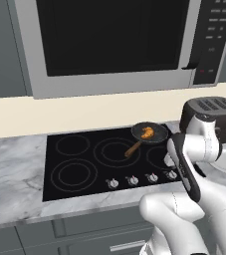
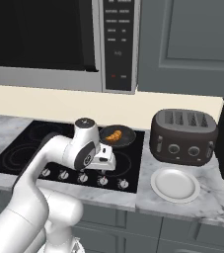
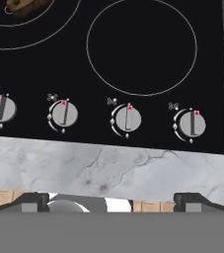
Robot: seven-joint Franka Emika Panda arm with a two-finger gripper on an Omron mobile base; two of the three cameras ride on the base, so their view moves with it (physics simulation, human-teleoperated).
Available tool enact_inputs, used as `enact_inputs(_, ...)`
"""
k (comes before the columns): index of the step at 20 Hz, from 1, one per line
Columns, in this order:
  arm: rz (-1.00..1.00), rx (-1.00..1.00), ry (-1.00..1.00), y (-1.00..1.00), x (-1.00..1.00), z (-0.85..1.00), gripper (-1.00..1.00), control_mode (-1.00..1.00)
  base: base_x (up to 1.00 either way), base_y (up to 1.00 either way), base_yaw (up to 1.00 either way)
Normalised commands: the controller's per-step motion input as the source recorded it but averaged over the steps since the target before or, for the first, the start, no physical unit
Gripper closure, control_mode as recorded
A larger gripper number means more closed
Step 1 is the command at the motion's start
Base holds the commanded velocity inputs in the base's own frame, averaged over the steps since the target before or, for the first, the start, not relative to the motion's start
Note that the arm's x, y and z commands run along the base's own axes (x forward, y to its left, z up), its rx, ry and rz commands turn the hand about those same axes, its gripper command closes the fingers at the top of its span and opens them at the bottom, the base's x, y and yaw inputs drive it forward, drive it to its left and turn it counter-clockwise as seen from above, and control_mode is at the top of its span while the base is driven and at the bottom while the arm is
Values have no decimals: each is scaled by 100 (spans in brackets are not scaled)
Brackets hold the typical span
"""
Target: Pick the croissant and place it on the pan. Then turn on the stove to warm the croissant.
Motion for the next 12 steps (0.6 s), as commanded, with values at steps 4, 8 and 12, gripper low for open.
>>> enact_inputs(4, 0, 0, 0, -11, 15, -17, -100, -100, 0, 0, 0)
enact_inputs(8, 0, 0, 0, 0, 13, -16, -100, -100, 0, 0, 0)
enact_inputs(12, 0, 0, 0, 0, 15, -17, -100, -100, 0, 0, 0)
